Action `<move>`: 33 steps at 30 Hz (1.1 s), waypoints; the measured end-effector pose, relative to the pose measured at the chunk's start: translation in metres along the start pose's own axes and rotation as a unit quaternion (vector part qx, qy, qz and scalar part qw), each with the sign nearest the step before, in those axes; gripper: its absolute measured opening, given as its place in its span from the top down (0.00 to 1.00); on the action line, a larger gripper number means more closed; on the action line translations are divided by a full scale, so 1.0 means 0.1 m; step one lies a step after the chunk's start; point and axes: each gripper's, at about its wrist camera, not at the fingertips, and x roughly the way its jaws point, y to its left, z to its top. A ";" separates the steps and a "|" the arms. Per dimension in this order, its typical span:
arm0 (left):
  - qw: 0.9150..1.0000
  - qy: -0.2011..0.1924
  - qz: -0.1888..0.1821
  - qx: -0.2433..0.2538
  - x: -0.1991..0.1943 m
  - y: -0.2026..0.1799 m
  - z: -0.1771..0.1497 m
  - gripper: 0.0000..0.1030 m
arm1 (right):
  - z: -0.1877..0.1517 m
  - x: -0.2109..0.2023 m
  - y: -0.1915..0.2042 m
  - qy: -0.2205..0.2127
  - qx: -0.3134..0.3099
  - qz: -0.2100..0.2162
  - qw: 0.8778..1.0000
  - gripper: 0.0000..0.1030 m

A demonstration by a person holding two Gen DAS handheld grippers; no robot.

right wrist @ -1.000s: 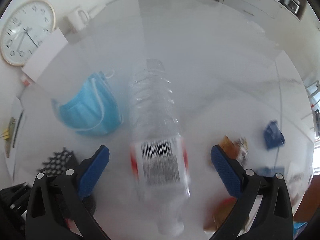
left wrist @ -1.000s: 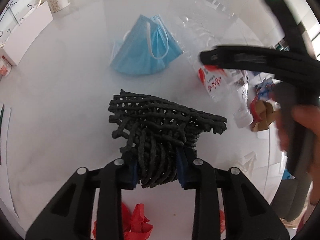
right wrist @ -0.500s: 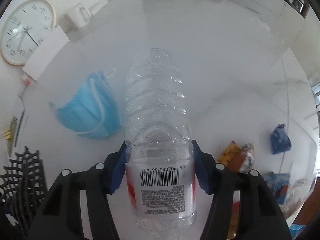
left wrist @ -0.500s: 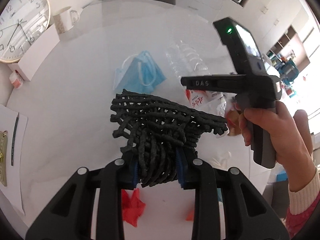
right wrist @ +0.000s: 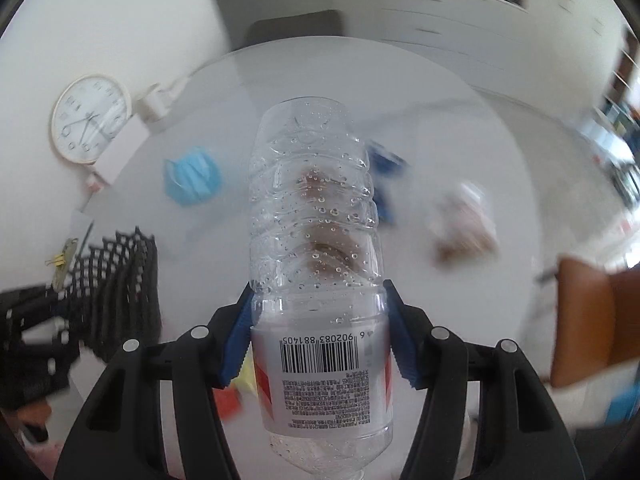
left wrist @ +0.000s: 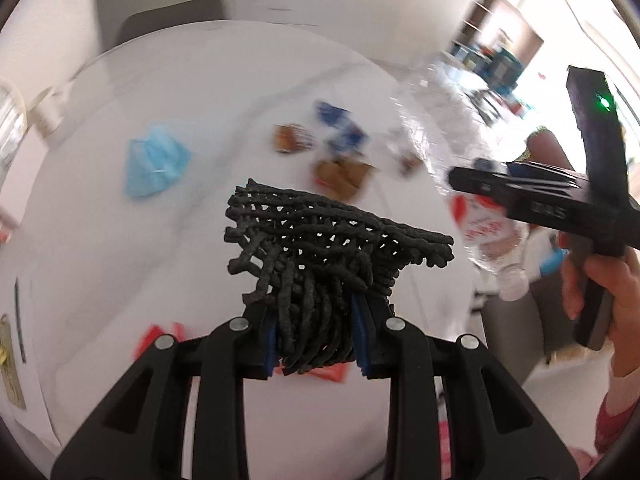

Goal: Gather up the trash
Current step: 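Carry net and bottle to the wastebasket and open both tools to drop them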

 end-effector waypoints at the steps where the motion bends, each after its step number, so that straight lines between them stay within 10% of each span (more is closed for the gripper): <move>1: 1.000 0.005 -0.008 0.014 0.02 -0.12 -0.03 0.73 | -0.13 -0.10 -0.10 0.001 0.009 -0.012 1.000 0.41; 12: 0.969 0.096 -0.142 0.178 0.53 -1.94 -0.39 0.73 | -1.38 -0.81 -1.41 0.010 0.130 -0.076 0.989 0.41; 19: 0.956 0.136 -0.149 0.213 0.96 -2.62 -0.52 0.67 | -1.64 -1.00 -1.78 0.001 0.145 -0.074 0.987 0.41; 33: 0.958 0.159 -0.125 0.206 1.22 -3.10 -0.53 0.34 | -1.84 -0.87 -2.06 0.011 0.156 -0.045 0.987 0.41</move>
